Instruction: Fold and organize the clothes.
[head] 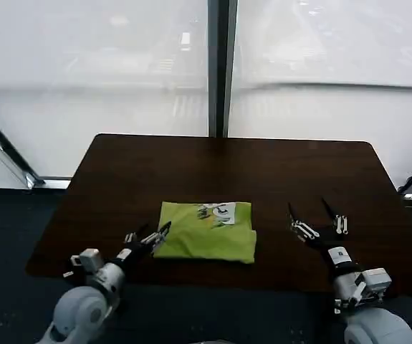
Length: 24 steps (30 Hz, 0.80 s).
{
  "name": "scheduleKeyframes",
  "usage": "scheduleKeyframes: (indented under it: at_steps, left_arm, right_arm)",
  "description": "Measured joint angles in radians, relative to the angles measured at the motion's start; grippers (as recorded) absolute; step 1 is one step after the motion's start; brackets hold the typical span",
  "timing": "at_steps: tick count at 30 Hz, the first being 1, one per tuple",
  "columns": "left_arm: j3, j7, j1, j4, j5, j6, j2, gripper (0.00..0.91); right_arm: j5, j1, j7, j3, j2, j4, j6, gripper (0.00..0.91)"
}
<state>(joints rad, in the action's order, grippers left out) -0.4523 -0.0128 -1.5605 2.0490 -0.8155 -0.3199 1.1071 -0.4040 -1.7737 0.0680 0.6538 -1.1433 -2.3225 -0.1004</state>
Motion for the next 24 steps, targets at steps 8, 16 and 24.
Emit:
scheduleKeyframes:
  at_steps: [8,16,24]
  left_arm:
    - [0.014,-0.001,0.009,-0.021,-0.014,-0.018,0.015,0.536]
    - [0.016,-0.014,0.031,-0.029,-0.059,-0.039,0.018,0.0]
    - [0.017,-0.051,0.081,-0.051,-0.096,-0.064,0.029,0.0]
  right_arm:
    - [0.0,0.002,0.0,0.001,-0.001,-0.001,0.0,0.878]
    - [0.004,0.013,0.001,-0.003,-0.007,0.002,-0.002,0.878]
    - [0.009,0.021,0.007,-0.008,-0.022,0.016,-0.002,0.878]
